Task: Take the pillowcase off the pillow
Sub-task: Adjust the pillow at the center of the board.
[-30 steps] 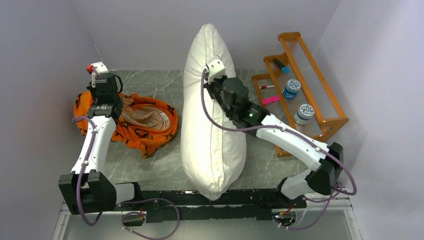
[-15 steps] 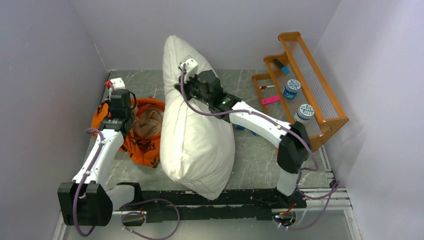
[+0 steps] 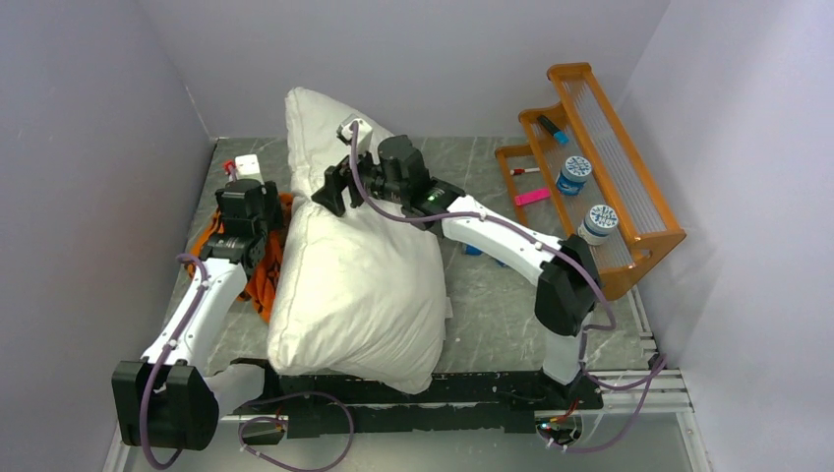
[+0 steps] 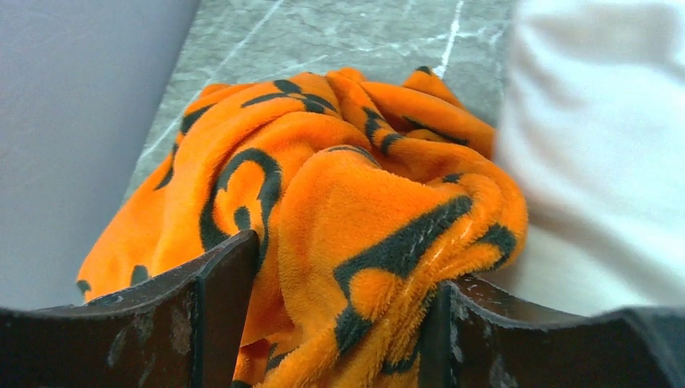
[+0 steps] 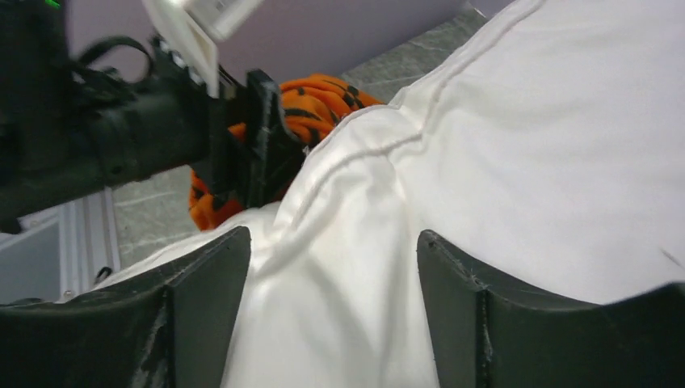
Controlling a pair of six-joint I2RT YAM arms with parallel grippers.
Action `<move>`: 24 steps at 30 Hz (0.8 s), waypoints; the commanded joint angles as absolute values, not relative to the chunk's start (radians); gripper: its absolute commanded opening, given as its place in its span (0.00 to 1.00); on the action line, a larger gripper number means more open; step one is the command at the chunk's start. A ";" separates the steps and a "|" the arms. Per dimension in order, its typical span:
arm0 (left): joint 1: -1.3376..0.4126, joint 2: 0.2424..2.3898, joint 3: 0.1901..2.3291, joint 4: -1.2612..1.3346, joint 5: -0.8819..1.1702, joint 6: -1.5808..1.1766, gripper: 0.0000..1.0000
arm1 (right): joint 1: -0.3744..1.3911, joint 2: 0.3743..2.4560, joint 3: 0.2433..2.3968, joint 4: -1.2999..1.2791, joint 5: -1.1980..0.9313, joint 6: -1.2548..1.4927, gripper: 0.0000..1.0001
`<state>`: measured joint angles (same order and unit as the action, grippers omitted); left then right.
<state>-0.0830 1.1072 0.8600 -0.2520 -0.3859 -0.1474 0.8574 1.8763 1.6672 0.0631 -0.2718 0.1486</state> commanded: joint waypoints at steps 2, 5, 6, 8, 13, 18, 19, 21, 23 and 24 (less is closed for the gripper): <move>-0.093 1.088 0.843 -0.198 -0.186 -0.167 0.70 | 0.842 1.672 1.651 0.012 -0.270 0.134 0.82; -0.097 1.075 0.811 -0.205 -0.070 -0.209 0.73 | 0.832 1.567 1.544 0.020 -0.179 0.104 0.84; -0.097 1.069 0.795 -0.204 -0.037 -0.227 0.74 | 0.831 1.530 1.511 0.024 -0.139 0.095 0.85; -0.097 1.062 0.765 -0.200 0.042 -0.263 0.76 | 0.829 1.459 1.440 0.033 -0.072 0.067 0.86; -0.097 1.059 0.683 -0.209 0.159 -0.320 0.84 | 0.826 1.311 1.303 0.022 0.089 0.021 0.87; -0.098 1.073 0.595 -0.131 0.231 -0.409 0.85 | 0.827 1.182 1.155 0.023 0.164 0.047 0.88; -0.099 1.087 0.586 -0.120 0.246 -0.421 0.85 | 0.826 1.162 1.132 0.020 0.168 0.054 0.88; -0.107 1.113 0.588 -0.115 0.253 -0.428 0.86 | 0.826 1.128 1.096 0.005 0.180 0.063 0.88; -0.113 1.120 0.607 -0.126 0.244 -0.425 0.89 | 0.826 1.112 1.056 -0.018 0.189 0.069 0.88; -0.114 1.117 0.628 -0.159 0.223 -0.412 0.91 | 0.827 1.108 1.045 -0.033 0.188 0.077 0.88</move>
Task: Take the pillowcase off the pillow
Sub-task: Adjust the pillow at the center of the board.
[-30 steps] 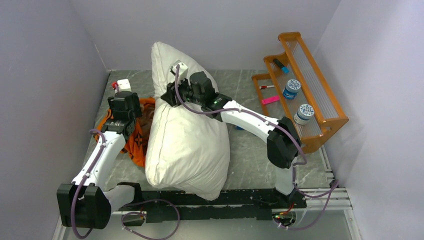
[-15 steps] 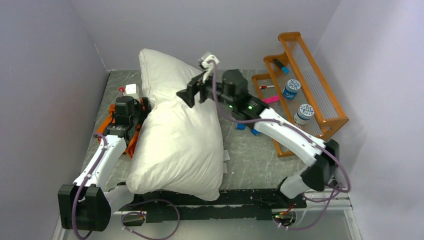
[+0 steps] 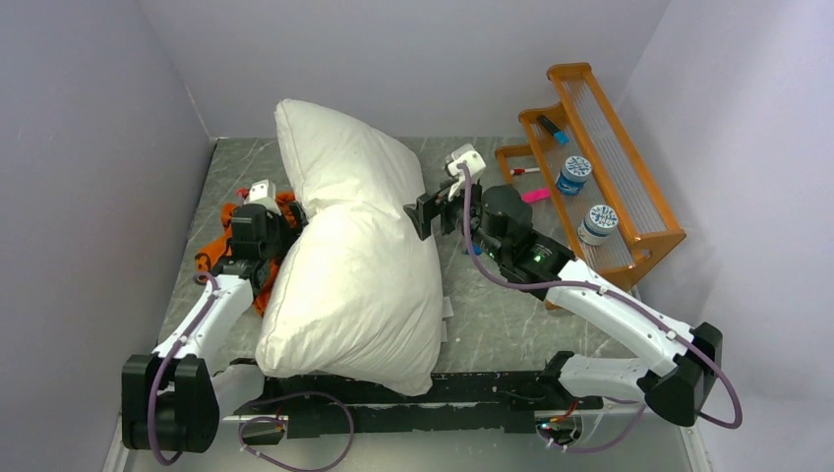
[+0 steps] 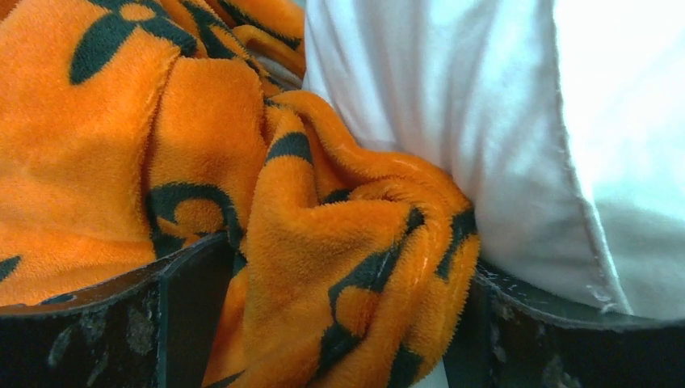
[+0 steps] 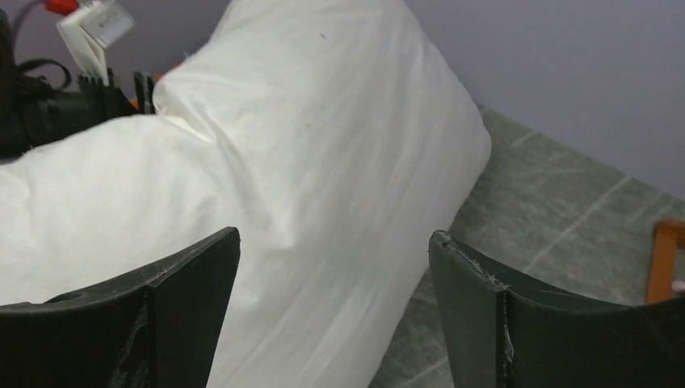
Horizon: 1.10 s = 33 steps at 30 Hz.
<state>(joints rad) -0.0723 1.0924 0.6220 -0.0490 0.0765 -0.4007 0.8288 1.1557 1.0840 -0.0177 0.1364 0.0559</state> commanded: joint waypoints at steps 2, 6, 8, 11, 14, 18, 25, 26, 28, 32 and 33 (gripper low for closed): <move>-0.114 1.091 0.682 -0.244 0.101 -0.367 0.96 | 0.827 1.096 1.021 -0.053 0.186 0.098 0.89; -0.114 0.987 0.756 -0.373 -0.131 -0.279 0.96 | 0.824 1.076 0.976 -0.088 0.248 0.180 0.94; -0.114 0.947 0.763 -0.398 -0.182 -0.263 0.96 | 0.815 1.088 0.966 -0.121 0.260 0.247 0.97; -0.113 0.904 0.759 -0.425 -0.197 -0.259 0.96 | 0.791 1.113 0.945 -0.144 0.190 0.359 0.99; -0.114 0.858 0.760 -0.460 -0.241 -0.246 0.96 | 0.755 1.128 0.900 -0.119 0.079 0.481 1.00; -0.114 0.794 0.803 -0.509 -0.320 -0.215 0.96 | 0.722 1.178 0.834 -0.038 -0.056 0.634 1.00; -0.114 0.750 0.873 -0.553 -0.309 -0.188 0.96 | 0.706 1.381 0.781 0.218 -0.332 0.756 0.89; -0.114 0.747 0.869 -0.552 -0.301 -0.188 0.96 | 0.707 1.404 0.784 0.253 -0.360 0.761 0.84; -0.114 0.739 0.850 -0.541 -0.273 -0.188 0.96 | 0.707 1.444 0.798 0.300 -0.400 0.764 0.68; -0.114 0.743 0.793 -0.493 -0.165 -0.219 0.96 | 0.703 1.469 0.881 0.271 -0.389 0.698 0.08; -0.114 0.750 0.779 -0.479 -0.136 -0.229 0.96 | 0.700 1.467 0.905 0.236 -0.366 0.673 0.00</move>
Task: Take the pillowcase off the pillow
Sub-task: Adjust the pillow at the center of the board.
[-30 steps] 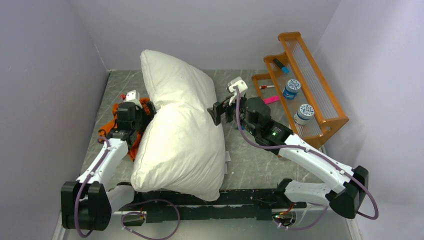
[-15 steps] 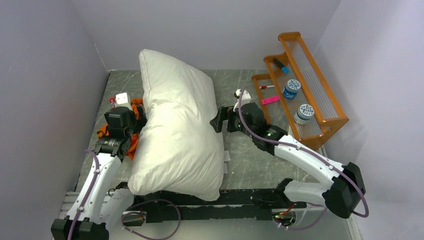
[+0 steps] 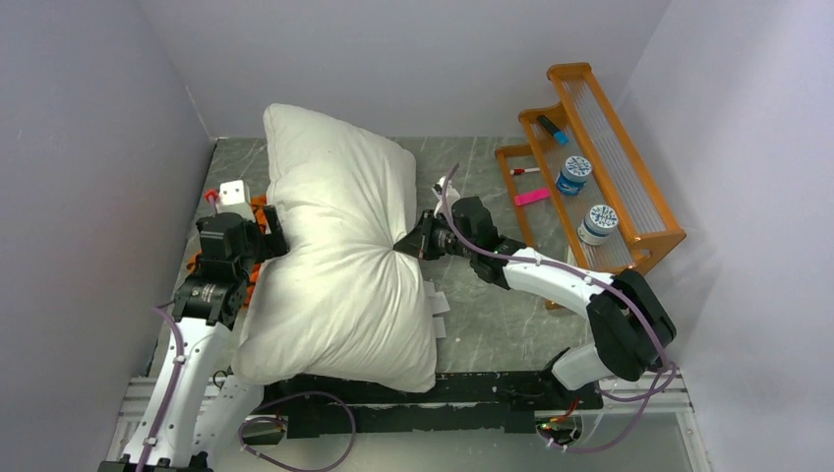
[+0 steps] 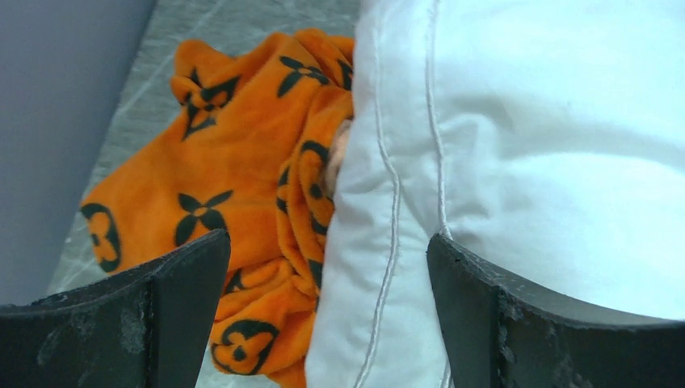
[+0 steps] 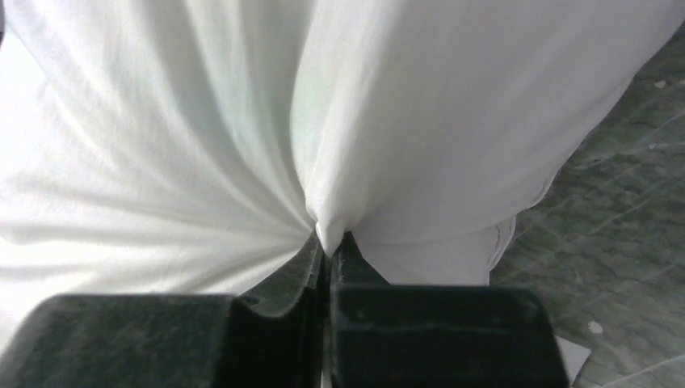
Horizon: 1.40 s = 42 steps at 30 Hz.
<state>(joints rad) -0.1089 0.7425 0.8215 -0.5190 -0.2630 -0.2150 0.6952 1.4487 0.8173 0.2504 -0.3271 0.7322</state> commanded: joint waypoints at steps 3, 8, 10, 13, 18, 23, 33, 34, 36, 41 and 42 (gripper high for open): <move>-0.114 0.778 0.763 -0.441 -0.053 -0.252 0.96 | 0.674 1.449 0.982 0.160 -0.297 0.597 0.00; -0.115 0.824 0.789 -0.373 0.086 -0.293 0.96 | 0.599 1.398 1.096 0.046 -0.155 0.464 0.00; -0.119 0.857 0.802 -0.348 0.159 -0.317 0.96 | 0.566 1.371 1.126 0.022 -0.109 0.425 0.00; -0.137 0.904 0.796 -0.289 0.219 -0.351 0.96 | 0.531 1.358 1.165 -0.024 -0.068 0.374 0.00; -0.186 0.964 0.771 -0.204 0.247 -0.390 0.96 | 0.516 1.346 1.120 -0.027 -0.050 0.365 0.00; -0.198 0.949 0.829 -0.278 0.172 -0.338 0.96 | 0.514 1.301 1.079 -0.043 -0.049 0.352 0.07; -0.196 0.717 0.964 -0.502 -0.097 -0.257 0.96 | 0.515 1.043 1.039 -0.141 0.123 0.278 0.77; -0.196 0.687 0.972 -0.516 -0.108 -0.241 0.96 | 0.514 1.007 1.026 -0.150 0.151 0.273 0.80; -0.196 0.619 0.988 -0.536 -0.138 -0.219 0.96 | 0.514 0.921 0.991 -0.169 0.206 0.266 0.86; -0.198 0.515 1.060 -0.630 -0.211 -0.168 0.96 | 0.514 0.673 0.888 -0.229 0.337 0.253 0.92; -0.201 0.506 1.083 -0.657 -0.225 -0.159 0.96 | 0.515 0.628 0.862 -0.239 0.361 0.256 0.93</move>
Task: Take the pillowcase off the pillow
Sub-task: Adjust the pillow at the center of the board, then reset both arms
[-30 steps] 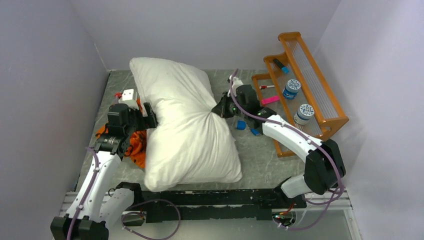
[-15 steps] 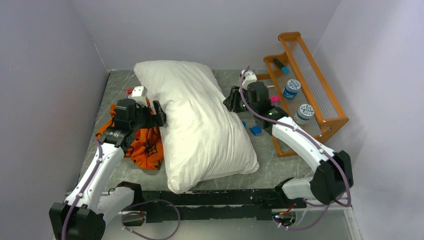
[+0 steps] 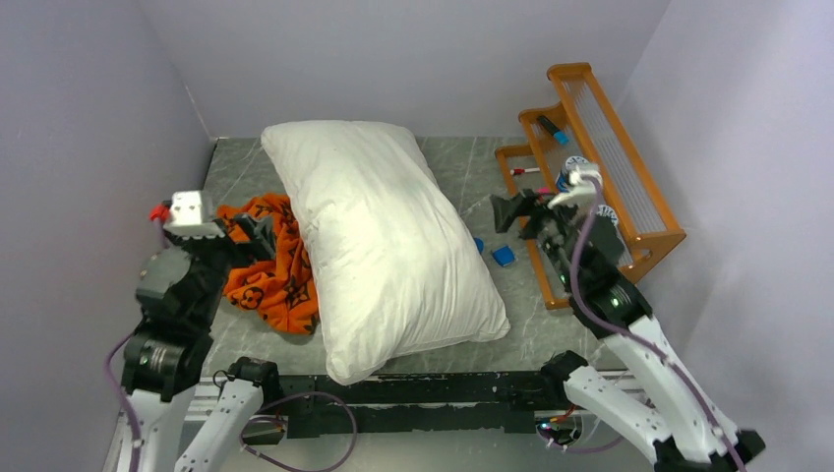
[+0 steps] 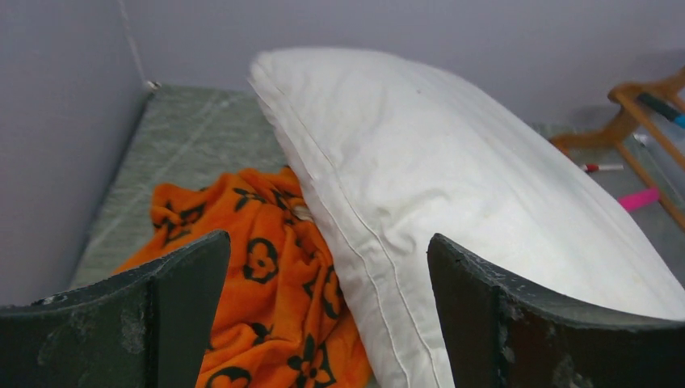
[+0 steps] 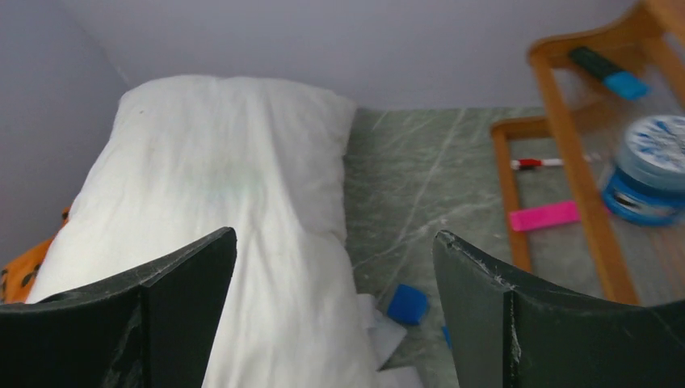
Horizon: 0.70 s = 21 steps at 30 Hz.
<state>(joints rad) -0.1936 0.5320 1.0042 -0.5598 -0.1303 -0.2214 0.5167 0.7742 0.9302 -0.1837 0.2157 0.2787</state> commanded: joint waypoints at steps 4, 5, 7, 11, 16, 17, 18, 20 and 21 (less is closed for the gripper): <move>-0.235 0.459 1.139 -0.704 -0.302 -0.152 0.96 | 0.515 0.446 0.771 -0.268 0.417 0.211 0.96; -0.246 0.447 1.153 -0.715 -0.330 -0.153 0.96 | 0.515 0.410 0.755 -0.278 0.435 0.208 0.97; -0.265 0.437 1.187 -0.743 -0.409 -0.166 0.96 | 0.514 0.346 0.733 -0.298 0.465 0.190 0.99; -0.279 0.428 1.224 -0.766 -0.499 -0.171 0.96 | 0.515 0.271 0.720 -0.349 0.533 0.168 1.00; -0.281 0.408 1.120 -0.722 -0.510 -0.183 0.96 | 0.514 0.208 0.677 -0.327 0.558 0.165 1.00; -0.281 0.405 1.095 -0.710 -0.522 -0.184 0.96 | 0.514 0.200 0.668 -0.316 0.550 0.160 1.00; -0.281 0.400 1.071 -0.699 -0.531 -0.183 0.96 | 0.515 0.190 0.659 -0.306 0.543 0.154 1.00; -0.281 0.385 1.019 -0.679 -0.539 -0.183 0.96 | 0.515 0.181 0.651 -0.300 0.540 0.151 1.00; -0.280 0.376 0.993 -0.665 -0.540 -0.184 0.96 | 0.515 0.179 0.649 -0.297 0.541 0.148 1.00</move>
<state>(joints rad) -0.2768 0.3992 1.0740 -0.7212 -0.4942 -0.1795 0.5156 0.1959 0.6621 -0.3351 0.5240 0.1799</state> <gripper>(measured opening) 0.962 0.994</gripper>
